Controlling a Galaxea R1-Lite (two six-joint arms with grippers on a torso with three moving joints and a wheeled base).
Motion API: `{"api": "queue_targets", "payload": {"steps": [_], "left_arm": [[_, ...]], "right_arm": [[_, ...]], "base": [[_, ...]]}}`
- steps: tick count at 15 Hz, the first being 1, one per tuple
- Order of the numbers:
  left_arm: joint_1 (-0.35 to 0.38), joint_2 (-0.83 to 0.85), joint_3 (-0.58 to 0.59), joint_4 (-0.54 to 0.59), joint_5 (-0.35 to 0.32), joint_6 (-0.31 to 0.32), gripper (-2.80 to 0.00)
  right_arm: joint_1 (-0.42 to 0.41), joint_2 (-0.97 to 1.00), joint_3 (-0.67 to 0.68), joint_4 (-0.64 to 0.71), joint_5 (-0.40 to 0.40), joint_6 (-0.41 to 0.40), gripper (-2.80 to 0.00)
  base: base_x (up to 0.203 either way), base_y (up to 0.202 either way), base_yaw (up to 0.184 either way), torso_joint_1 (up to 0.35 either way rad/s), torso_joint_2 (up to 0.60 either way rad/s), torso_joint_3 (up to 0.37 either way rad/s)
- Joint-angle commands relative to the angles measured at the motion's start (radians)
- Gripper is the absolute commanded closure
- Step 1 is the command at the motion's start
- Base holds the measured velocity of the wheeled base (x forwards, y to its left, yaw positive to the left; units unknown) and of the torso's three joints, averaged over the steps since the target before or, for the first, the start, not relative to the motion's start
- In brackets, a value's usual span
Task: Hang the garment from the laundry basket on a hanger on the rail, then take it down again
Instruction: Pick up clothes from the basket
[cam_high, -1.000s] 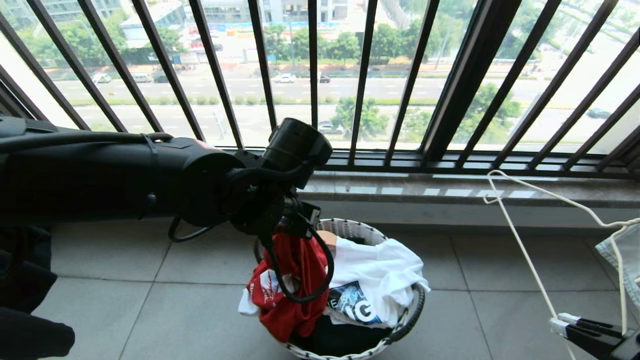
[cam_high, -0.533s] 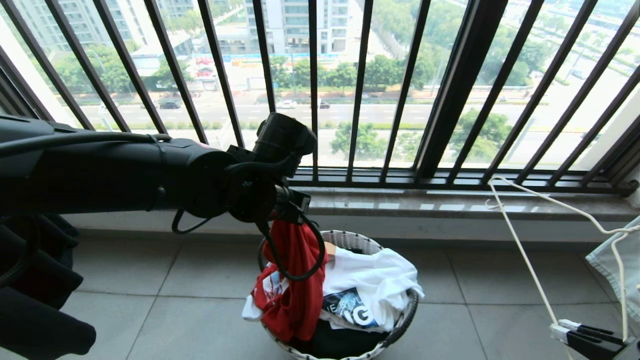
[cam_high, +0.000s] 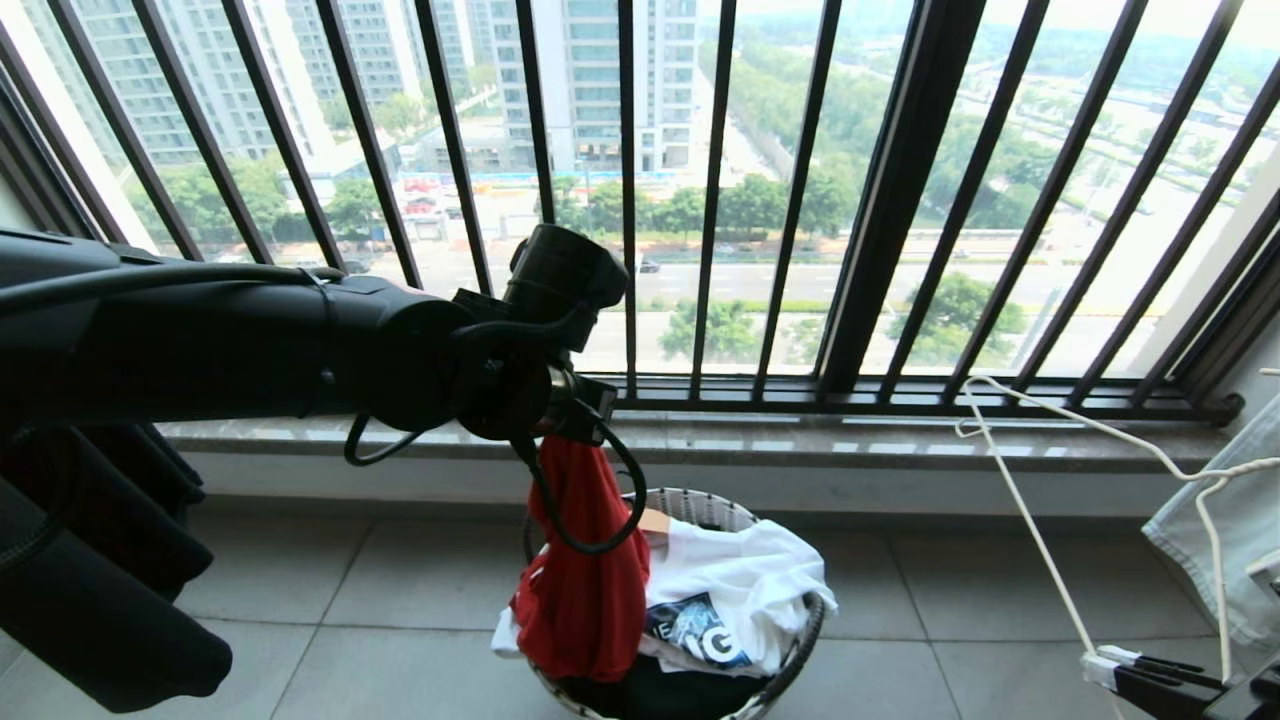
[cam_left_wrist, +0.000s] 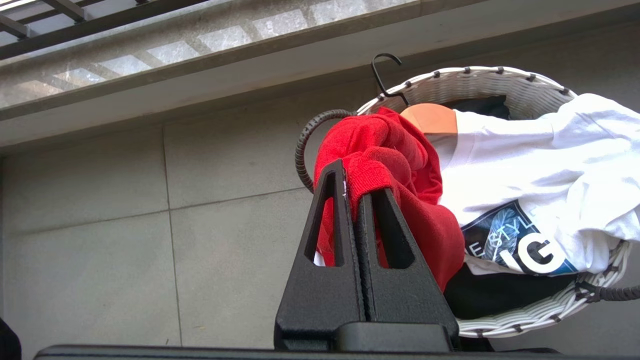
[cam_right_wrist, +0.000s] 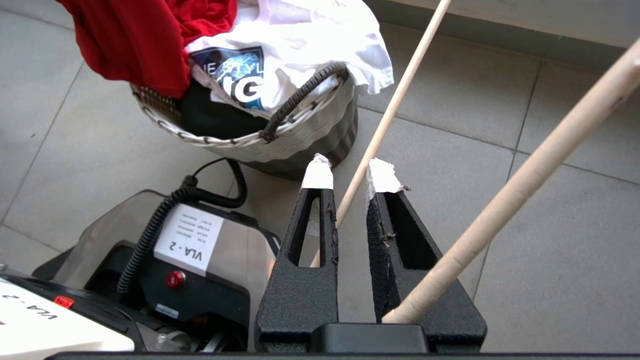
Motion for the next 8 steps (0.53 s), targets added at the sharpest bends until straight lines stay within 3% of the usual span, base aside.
{"api": "queue_targets", "payload": {"steps": [1, 8], "left_arm": [[0.000, 0.008, 0.000, 0.001, 0.003, -0.001, 0.00], [0.000, 0.025, 0.004, 0.001, 0.004, -0.001, 0.00]], "right_arm": [[0.001, 0.029, 0.011, -0.013, 0.004, 0.000, 0.00], [0.001, 0.026, 0.026, -0.038, 0.022, 0.001, 0.00]], "base": [[0.000, 0.000, 0.000, -0.002, 0.00, 0.198], [0.000, 0.000, 0.000, 0.000, 0.00, 0.201]]}}
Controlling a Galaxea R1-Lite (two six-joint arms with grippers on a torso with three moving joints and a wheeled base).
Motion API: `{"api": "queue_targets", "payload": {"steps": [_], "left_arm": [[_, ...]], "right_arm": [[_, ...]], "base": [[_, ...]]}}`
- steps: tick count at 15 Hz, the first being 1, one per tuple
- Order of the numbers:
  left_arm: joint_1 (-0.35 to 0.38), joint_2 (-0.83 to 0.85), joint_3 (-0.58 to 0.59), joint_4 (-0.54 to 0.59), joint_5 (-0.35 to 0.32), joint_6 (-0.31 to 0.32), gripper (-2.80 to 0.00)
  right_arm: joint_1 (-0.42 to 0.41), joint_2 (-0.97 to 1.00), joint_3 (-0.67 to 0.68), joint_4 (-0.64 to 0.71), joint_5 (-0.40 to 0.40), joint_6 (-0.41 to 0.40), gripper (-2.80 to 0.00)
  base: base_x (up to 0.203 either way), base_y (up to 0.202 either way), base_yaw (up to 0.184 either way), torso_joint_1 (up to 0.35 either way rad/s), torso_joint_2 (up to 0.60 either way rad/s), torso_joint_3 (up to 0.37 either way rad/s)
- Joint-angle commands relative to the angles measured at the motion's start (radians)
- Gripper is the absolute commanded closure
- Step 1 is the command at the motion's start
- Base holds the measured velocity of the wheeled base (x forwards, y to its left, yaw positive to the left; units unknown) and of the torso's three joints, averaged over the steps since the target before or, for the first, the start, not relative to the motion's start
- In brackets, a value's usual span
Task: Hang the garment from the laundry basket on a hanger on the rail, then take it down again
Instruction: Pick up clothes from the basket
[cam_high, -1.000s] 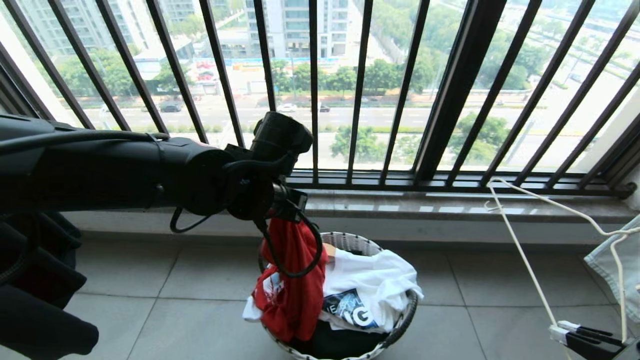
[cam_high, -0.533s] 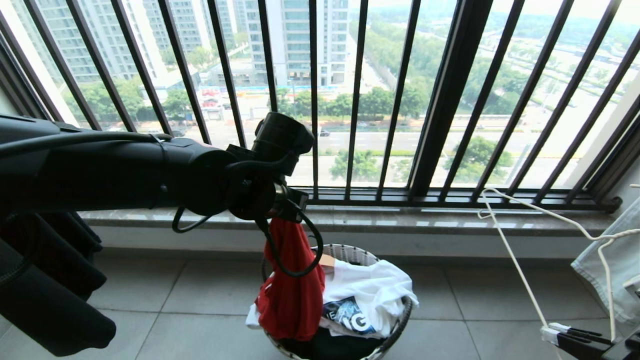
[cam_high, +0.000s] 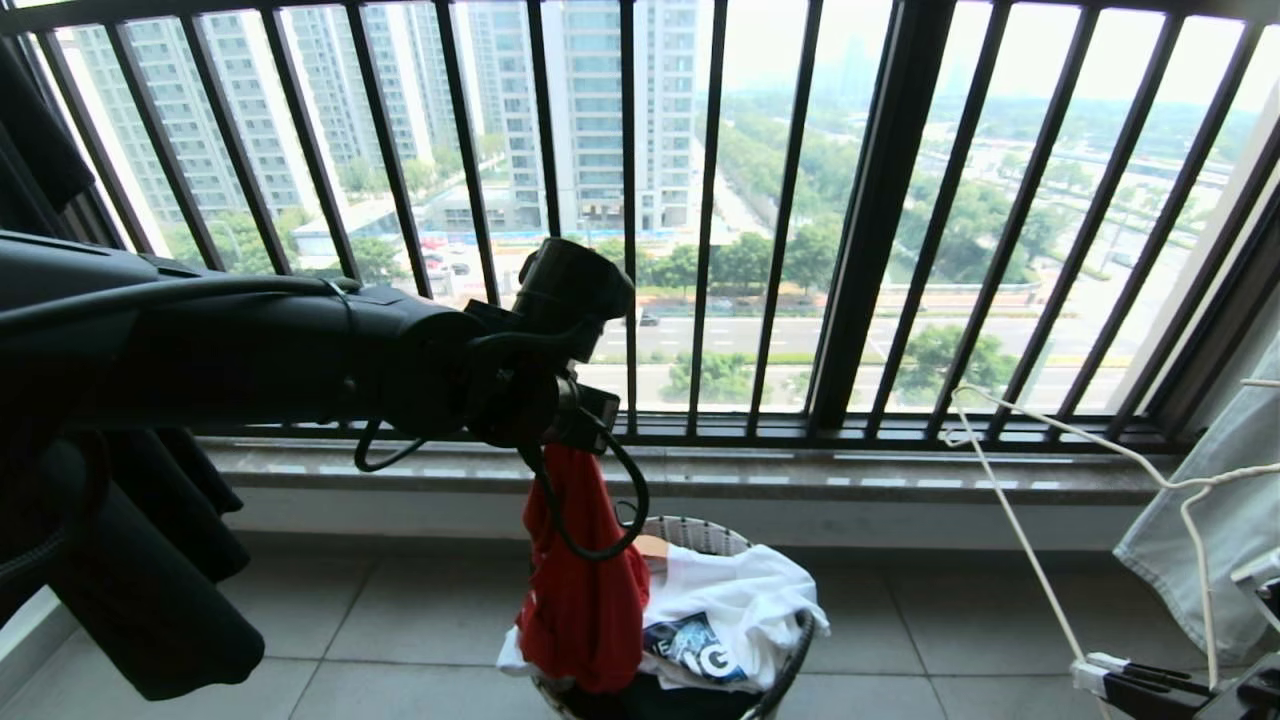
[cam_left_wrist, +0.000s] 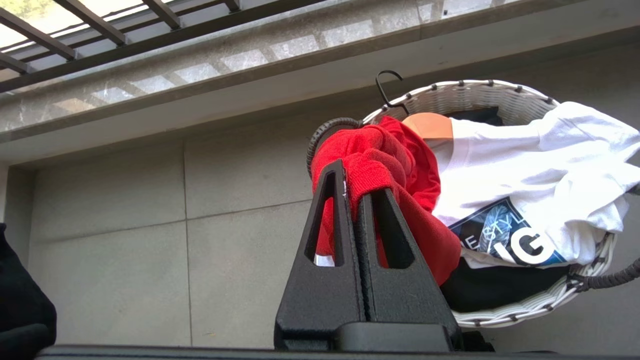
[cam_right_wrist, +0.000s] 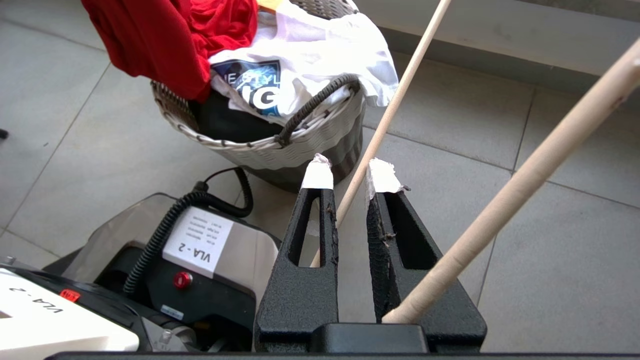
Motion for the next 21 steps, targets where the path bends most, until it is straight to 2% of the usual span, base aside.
{"api": "queue_targets", "payload": {"steps": [1, 8, 14, 16, 18, 20, 21], "left_arm": [[0.000, 0.004, 0.003, 0.001, 0.002, 0.000, 0.00], [0.000, 0.003, 0.005, 0.001, 0.002, 0.000, 0.00], [0.000, -0.026, 0.030, 0.000, -0.002, 0.000, 0.00], [0.000, -0.069, 0.049, 0.000, -0.067, 0.011, 0.00], [-0.002, -0.097, 0.027, 0.001, -0.102, 0.032, 0.00], [-0.002, -0.093, -0.024, 0.008, -0.112, 0.084, 0.00], [-0.001, -0.096, -0.023, 0.010, -0.140, 0.113, 0.00]], "right_arm": [[0.000, 0.002, -0.001, -0.002, 0.002, -0.001, 0.00], [0.000, 0.015, -0.001, -0.003, 0.004, 0.000, 0.00], [0.006, 0.016, -0.021, -0.003, 0.079, -0.009, 0.00], [0.026, -0.001, -0.028, -0.003, 0.131, -0.056, 0.00], [0.068, 0.011, -0.067, 0.004, 0.144, -0.081, 0.00], [0.121, 0.038, -0.094, 0.034, 0.143, -0.083, 0.00], [0.156, 0.050, -0.108, 0.072, 0.144, -0.082, 0.00]], "base": [[0.000, 0.000, 0.000, 0.000, 0.01, 0.127], [0.000, 0.000, 0.000, 0.001, 0.00, 0.017], [0.000, 0.000, 0.000, 0.000, 0.00, 0.000], [0.000, 0.000, 0.000, 0.000, 0.00, 0.000], [0.000, 0.000, 0.000, 0.000, 0.00, 0.000], [0.000, 0.000, 0.000, 0.000, 0.00, 0.000], [0.000, 0.000, 0.000, 0.000, 0.00, 0.000]]}}
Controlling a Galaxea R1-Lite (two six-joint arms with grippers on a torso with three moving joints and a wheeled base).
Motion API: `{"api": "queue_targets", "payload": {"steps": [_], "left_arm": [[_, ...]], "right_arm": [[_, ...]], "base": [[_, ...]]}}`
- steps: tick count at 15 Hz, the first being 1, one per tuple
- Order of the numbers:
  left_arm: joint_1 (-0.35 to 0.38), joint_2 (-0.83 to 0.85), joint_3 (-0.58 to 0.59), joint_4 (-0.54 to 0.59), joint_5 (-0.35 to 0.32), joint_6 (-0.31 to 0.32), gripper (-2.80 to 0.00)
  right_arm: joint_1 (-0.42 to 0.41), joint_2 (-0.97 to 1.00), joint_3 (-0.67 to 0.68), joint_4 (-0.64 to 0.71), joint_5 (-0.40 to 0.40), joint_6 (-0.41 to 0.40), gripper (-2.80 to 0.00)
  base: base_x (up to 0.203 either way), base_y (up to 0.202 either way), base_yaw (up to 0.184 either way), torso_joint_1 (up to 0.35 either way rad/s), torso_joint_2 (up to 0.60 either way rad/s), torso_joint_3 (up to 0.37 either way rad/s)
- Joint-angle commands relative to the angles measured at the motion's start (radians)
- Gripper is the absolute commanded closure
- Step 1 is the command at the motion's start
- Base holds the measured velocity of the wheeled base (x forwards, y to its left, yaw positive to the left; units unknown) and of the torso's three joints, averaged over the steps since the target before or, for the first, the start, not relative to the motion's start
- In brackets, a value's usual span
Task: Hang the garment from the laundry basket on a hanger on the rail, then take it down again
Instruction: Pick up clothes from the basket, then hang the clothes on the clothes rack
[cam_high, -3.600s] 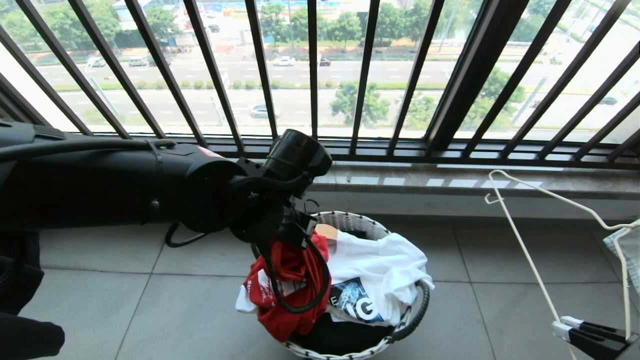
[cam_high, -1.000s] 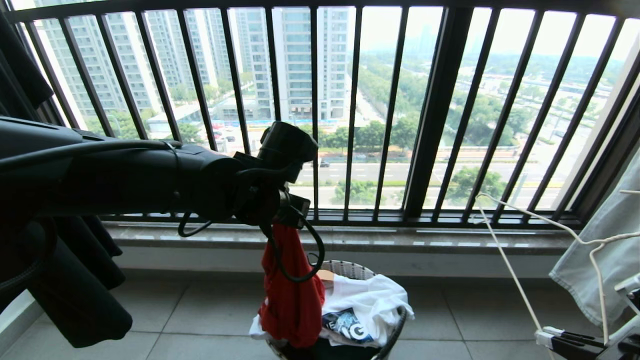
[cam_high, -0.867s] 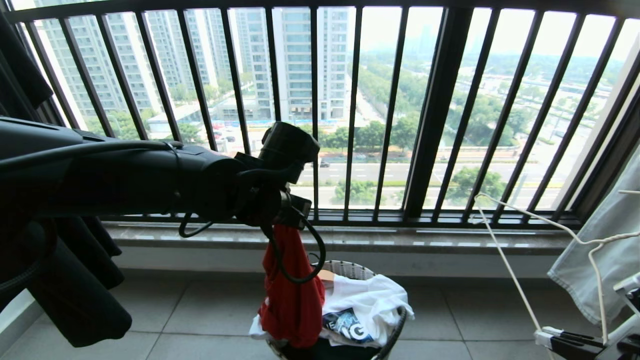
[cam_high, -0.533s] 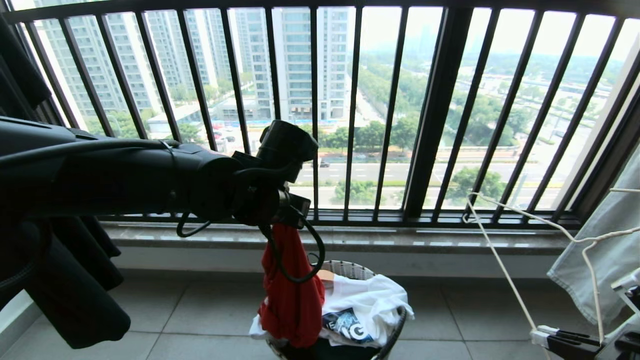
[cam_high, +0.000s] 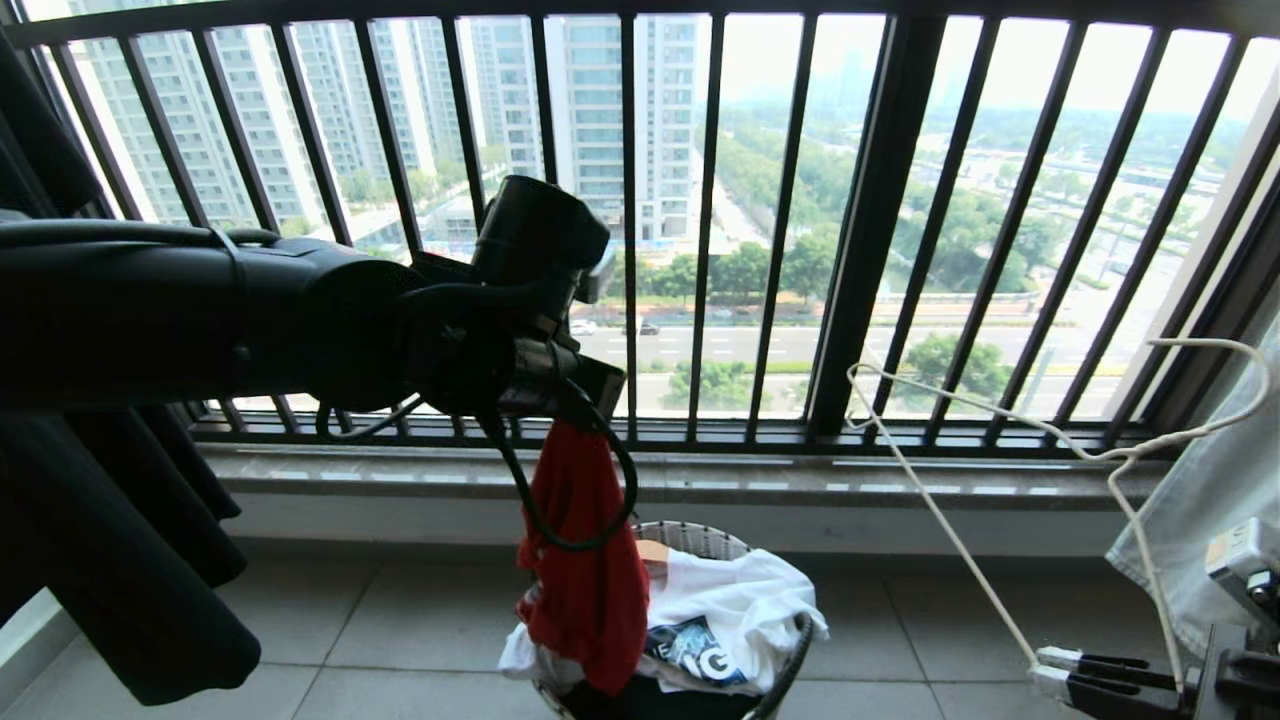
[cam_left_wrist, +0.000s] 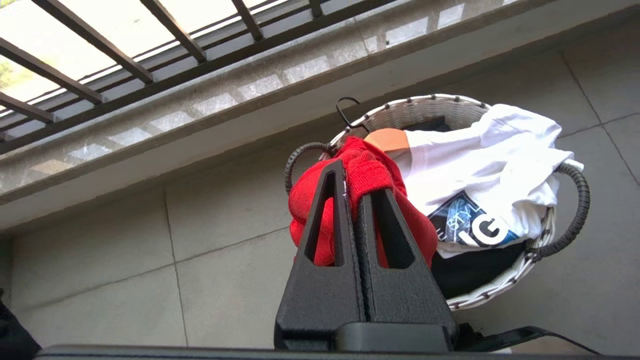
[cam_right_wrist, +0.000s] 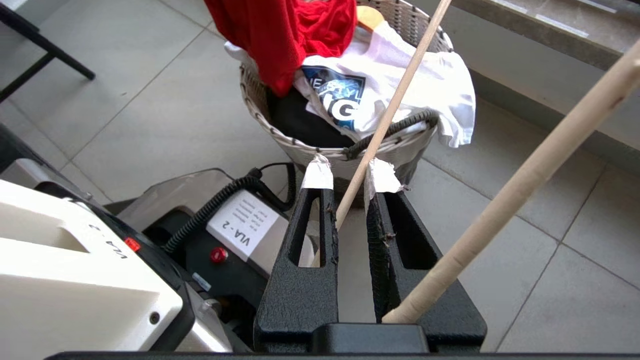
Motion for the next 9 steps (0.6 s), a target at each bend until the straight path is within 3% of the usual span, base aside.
{"api": "queue_targets", "payload": {"steps": [1, 3, 6, 9], "left_arm": [[0.003, -0.015, 0.012, 0.003, -0.044, 0.013, 0.00], [0.032, -0.028, 0.035, 0.001, -0.190, 0.037, 0.00], [0.087, -0.051, 0.033, 0.002, -0.352, 0.104, 0.00], [0.110, -0.022, 0.004, -0.005, -0.374, 0.104, 0.00]], "right_arm": [[0.055, 0.039, -0.027, 0.043, 0.003, -0.001, 0.00], [0.117, 0.102, -0.059, 0.078, 0.003, 0.002, 0.00], [0.236, 0.169, -0.114, 0.088, 0.005, 0.029, 0.00], [0.357, 0.181, -0.154, 0.089, 0.004, 0.088, 0.00]], "base": [[0.000, 0.000, 0.000, 0.000, 0.00, 0.000], [0.000, 0.000, 0.000, 0.000, 0.00, 0.000], [0.000, 0.000, 0.000, 0.000, 0.00, 0.000], [0.000, 0.000, 0.000, 0.000, 0.00, 0.000]]}}
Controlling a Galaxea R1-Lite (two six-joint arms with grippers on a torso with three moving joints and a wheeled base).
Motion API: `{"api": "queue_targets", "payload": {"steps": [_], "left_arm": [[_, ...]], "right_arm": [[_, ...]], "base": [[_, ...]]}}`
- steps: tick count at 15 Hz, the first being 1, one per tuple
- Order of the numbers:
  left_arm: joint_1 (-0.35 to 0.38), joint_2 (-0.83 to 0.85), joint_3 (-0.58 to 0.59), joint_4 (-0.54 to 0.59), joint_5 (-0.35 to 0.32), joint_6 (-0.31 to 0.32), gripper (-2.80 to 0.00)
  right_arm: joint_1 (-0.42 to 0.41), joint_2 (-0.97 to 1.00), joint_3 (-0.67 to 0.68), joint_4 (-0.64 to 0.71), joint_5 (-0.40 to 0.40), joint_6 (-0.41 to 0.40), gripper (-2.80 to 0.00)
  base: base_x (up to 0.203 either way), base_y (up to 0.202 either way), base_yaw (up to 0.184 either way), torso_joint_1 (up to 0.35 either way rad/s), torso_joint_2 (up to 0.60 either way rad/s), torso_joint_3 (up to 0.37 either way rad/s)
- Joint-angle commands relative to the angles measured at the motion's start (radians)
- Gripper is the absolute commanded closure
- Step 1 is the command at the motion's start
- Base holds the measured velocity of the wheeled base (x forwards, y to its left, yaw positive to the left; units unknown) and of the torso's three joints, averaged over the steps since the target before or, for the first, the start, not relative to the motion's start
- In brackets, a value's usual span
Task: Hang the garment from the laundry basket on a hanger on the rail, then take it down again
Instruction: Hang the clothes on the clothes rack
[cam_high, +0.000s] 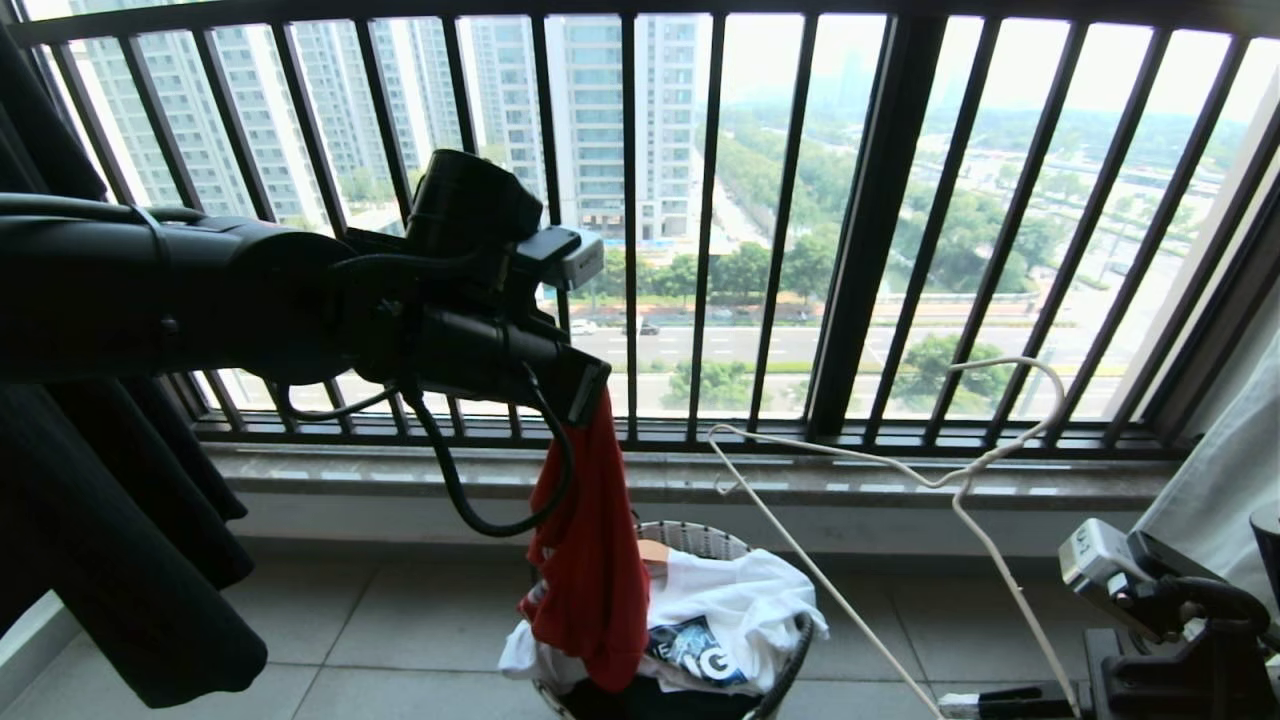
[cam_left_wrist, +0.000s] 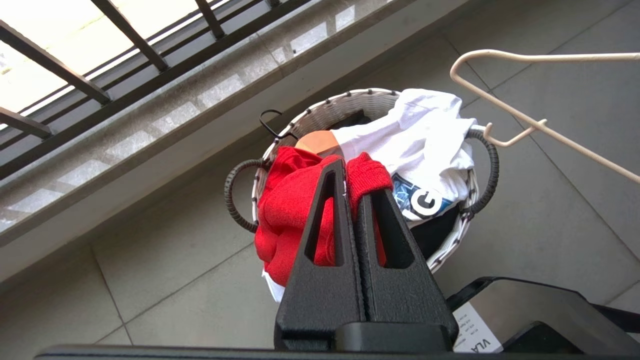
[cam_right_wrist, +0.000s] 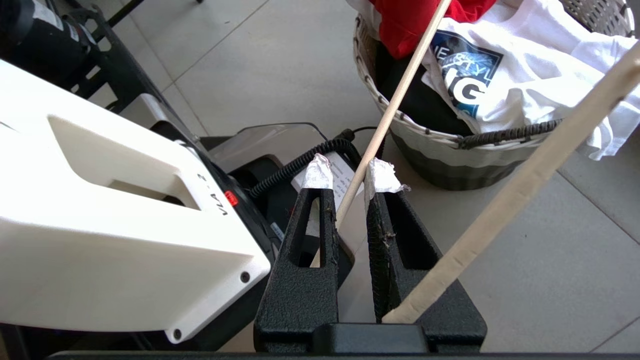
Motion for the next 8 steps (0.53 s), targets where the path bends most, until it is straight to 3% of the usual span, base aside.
{"api": "queue_targets", "payload": {"steps": [1, 5, 8], "left_arm": [[0.013, 0.033, -0.039, 0.000, 0.007, -0.010, 0.00], [0.021, 0.079, -0.094, -0.001, 0.034, -0.058, 0.00], [0.021, 0.113, -0.175, -0.001, 0.117, -0.161, 0.00]], "right_arm": [[0.068, 0.023, -0.020, -0.001, 0.002, 0.015, 0.00], [0.118, 0.066, -0.059, -0.002, 0.003, 0.028, 0.00], [0.172, 0.085, -0.076, -0.003, 0.003, 0.031, 0.00]], "base": [[0.000, 0.000, 0.000, 0.000, 0.00, 0.000], [0.000, 0.000, 0.000, 0.000, 0.00, 0.000], [0.000, 0.000, 0.000, 0.000, 0.00, 0.000]]}}
